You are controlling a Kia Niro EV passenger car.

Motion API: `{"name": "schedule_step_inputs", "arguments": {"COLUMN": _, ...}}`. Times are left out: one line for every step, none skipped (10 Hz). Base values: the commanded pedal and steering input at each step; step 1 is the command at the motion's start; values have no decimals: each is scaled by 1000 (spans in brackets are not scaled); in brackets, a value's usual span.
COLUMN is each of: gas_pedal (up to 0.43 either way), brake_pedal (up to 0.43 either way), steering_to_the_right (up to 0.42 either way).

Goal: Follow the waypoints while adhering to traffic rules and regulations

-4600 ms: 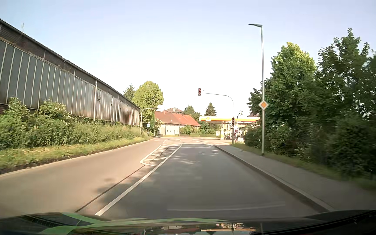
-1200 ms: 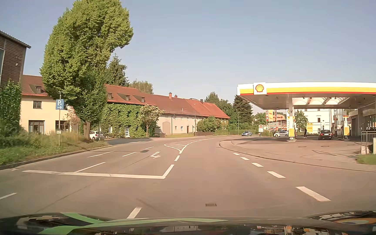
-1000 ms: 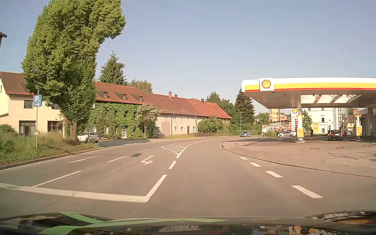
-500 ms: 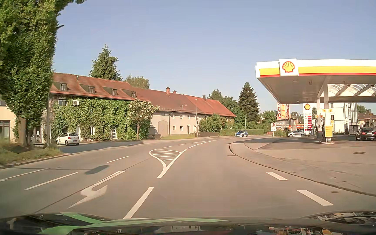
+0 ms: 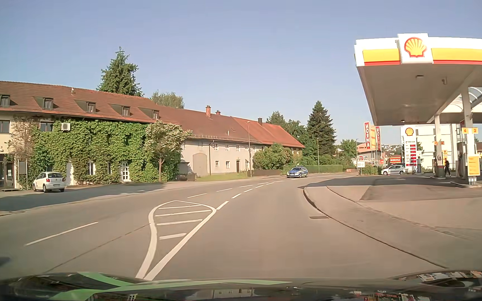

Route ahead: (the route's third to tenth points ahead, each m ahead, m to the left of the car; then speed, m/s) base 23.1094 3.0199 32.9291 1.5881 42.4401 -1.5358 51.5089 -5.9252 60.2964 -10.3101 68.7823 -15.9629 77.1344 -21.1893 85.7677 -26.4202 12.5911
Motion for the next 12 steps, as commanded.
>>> {"name": "schedule_step_inputs", "arguments": {"gas_pedal": 20, "brake_pedal": 0, "steering_to_the_right": 6}}
{"name": "schedule_step_inputs", "arguments": {"gas_pedal": 20, "brake_pedal": 0, "steering_to_the_right": 8}}
{"name": "schedule_step_inputs", "arguments": {"gas_pedal": 20, "brake_pedal": 0, "steering_to_the_right": 10}}
{"name": "schedule_step_inputs", "arguments": {"gas_pedal": 20, "brake_pedal": 0, "steering_to_the_right": 11}}
{"name": "schedule_step_inputs", "arguments": {"gas_pedal": 20, "brake_pedal": 0, "steering_to_the_right": 14}}
{"name": "schedule_step_inputs", "arguments": {"gas_pedal": 20, "brake_pedal": 0, "steering_to_the_right": 17}}
{"name": "schedule_step_inputs", "arguments": {"gas_pedal": 28, "brake_pedal": 0, "steering_to_the_right": 20}}
{"name": "schedule_step_inputs", "arguments": {"gas_pedal": 28, "brake_pedal": 0, "steering_to_the_right": 22}}
{"name": "schedule_step_inputs", "arguments": {"gas_pedal": 28, "brake_pedal": 0, "steering_to_the_right": 23}}
{"name": "schedule_step_inputs", "arguments": {"gas_pedal": 28, "brake_pedal": 0, "steering_to_the_right": 25}}
{"name": "schedule_step_inputs", "arguments": {"gas_pedal": 28, "brake_pedal": 0, "steering_to_the_right": 29}}
{"name": "schedule_step_inputs", "arguments": {"gas_pedal": 28, "brake_pedal": 0, "steering_to_the_right": 32}}
